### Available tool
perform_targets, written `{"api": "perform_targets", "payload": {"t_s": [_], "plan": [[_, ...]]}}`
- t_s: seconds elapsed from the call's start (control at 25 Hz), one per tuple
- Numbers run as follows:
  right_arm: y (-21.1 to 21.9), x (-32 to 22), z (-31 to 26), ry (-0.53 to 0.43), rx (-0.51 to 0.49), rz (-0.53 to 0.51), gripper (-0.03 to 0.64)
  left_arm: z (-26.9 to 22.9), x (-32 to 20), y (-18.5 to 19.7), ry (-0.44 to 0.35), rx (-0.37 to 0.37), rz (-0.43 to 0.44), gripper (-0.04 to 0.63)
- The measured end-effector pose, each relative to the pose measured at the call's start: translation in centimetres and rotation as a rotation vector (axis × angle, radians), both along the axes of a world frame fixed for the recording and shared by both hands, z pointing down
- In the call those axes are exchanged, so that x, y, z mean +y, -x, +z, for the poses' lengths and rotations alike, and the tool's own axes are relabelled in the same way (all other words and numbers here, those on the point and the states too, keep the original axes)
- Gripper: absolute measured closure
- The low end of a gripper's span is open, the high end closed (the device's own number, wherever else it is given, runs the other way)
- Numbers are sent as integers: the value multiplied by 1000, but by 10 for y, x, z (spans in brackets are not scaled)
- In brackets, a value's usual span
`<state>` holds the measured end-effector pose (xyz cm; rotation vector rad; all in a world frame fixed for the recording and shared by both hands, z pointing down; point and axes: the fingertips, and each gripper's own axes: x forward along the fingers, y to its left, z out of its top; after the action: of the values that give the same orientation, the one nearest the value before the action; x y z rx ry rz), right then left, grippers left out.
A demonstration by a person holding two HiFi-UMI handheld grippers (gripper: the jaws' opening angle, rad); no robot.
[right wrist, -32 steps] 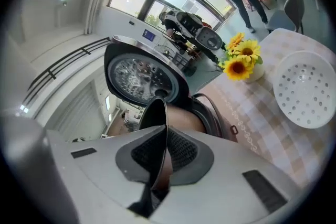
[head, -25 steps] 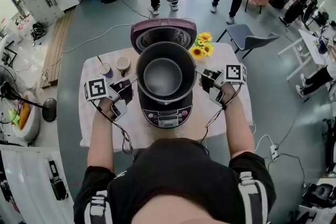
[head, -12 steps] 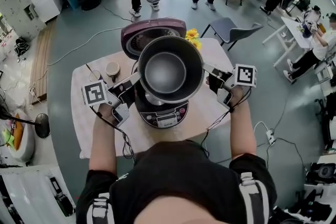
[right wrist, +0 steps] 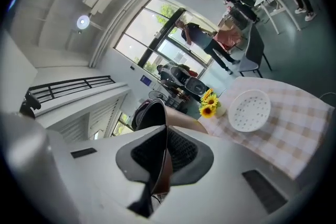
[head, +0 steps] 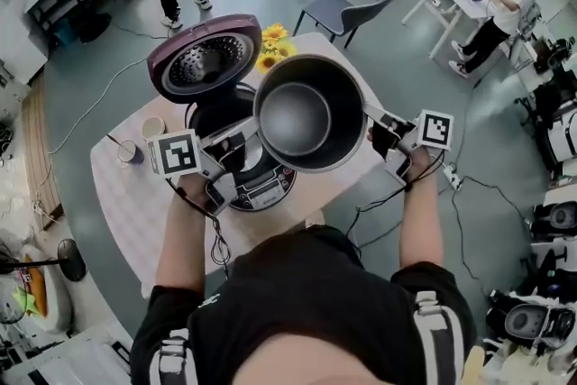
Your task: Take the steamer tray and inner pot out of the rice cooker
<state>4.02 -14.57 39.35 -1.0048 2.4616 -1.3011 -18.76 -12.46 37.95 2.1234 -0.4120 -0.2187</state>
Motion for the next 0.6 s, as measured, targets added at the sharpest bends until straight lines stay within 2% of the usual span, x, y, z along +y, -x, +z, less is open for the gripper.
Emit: {"api": "perform_targets", "payload": {"t_s": [0.2, 0.36, 0.6], "plan": [[-65, 10, 4, 4, -28, 63, 607, 8, 2, -58, 35, -66, 31, 581], [-110, 8, 15, 4, -31, 65, 607, 9, 3, -106, 41, -45, 44, 581], [-172, -7, 33, 28, -34, 21, 607, 21, -4, -171, 68, -63, 19, 581]]}}
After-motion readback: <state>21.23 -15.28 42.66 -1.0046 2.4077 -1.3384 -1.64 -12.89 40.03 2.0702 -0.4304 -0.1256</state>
